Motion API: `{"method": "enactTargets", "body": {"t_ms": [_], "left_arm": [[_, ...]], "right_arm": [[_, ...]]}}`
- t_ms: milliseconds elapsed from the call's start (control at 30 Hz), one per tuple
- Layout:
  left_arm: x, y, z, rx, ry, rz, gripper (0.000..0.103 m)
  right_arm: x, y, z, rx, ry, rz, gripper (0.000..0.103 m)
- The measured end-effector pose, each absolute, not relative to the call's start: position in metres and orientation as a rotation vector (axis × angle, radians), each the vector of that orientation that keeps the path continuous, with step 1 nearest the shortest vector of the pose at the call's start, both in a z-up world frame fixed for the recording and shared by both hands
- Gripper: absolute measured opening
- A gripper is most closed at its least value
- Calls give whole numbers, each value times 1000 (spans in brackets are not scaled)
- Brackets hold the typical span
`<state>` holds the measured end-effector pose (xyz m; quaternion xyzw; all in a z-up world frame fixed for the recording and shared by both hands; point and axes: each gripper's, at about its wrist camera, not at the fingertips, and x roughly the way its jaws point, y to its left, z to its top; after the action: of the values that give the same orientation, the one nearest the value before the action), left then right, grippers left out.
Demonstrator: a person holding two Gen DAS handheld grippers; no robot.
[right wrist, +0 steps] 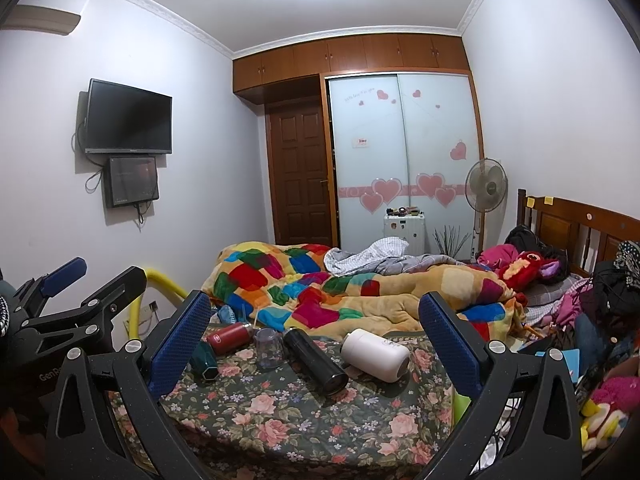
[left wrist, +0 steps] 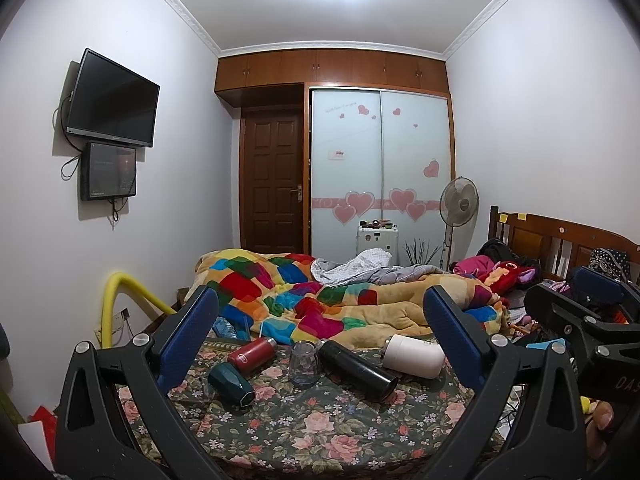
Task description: Flip cup upright
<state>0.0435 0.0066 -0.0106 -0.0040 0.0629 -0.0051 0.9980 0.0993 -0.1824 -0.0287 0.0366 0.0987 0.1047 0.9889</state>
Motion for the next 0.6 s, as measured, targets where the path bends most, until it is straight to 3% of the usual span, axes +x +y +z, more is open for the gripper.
{"method": "enactTargets", "body": {"t_ms": [600], "left_arm": [[51, 14, -17, -14, 133, 1, 103]], "right_arm": [[117, -180, -36, 76, 246, 216, 103]]}}
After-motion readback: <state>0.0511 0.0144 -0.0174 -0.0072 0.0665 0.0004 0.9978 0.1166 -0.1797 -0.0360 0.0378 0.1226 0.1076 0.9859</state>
